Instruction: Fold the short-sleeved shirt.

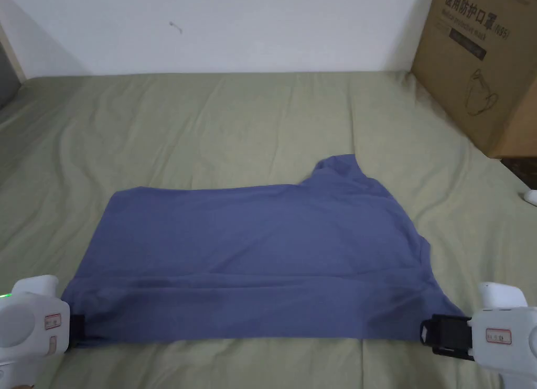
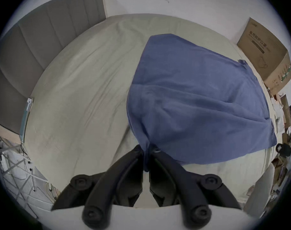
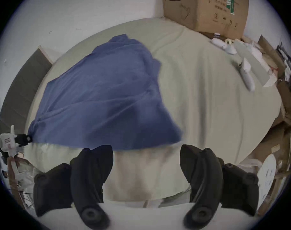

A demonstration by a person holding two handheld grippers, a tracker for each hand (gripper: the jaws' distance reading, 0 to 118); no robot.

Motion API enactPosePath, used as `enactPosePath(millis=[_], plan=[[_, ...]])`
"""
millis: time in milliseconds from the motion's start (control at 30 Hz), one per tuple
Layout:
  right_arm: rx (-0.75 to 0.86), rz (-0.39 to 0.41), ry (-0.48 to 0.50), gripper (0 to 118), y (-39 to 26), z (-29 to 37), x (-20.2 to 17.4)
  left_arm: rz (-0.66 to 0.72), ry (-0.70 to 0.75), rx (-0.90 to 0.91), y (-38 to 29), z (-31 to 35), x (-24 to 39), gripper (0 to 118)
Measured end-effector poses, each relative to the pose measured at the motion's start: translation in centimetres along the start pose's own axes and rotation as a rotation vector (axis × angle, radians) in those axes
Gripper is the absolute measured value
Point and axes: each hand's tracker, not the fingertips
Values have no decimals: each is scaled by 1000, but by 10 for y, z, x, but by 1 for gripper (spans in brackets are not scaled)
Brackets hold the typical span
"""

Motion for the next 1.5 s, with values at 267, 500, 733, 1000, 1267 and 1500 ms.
enactPosePath(millis=[267,500,733,1000,1267,1500], plan=[[-110,44,-34,26,1,-50,-7,-6,-11,-17,-4,3,0,5],[-43,51,-7,8,24,-15,-32,-58,12,7,4,20,0,5],[-14,35,36,8,21,34,-4,-92,5,43,-10,52,-9,5],[-151,27,-6,11,-36,13,8,-81,20,-85,-69,30,-19,19],[-60,159,-82,73,-1,31,-23,81,12,104,-29,72,-36,85],[77,157,19,0,44,31,-61,-1,2,236,5,78,8,0]])
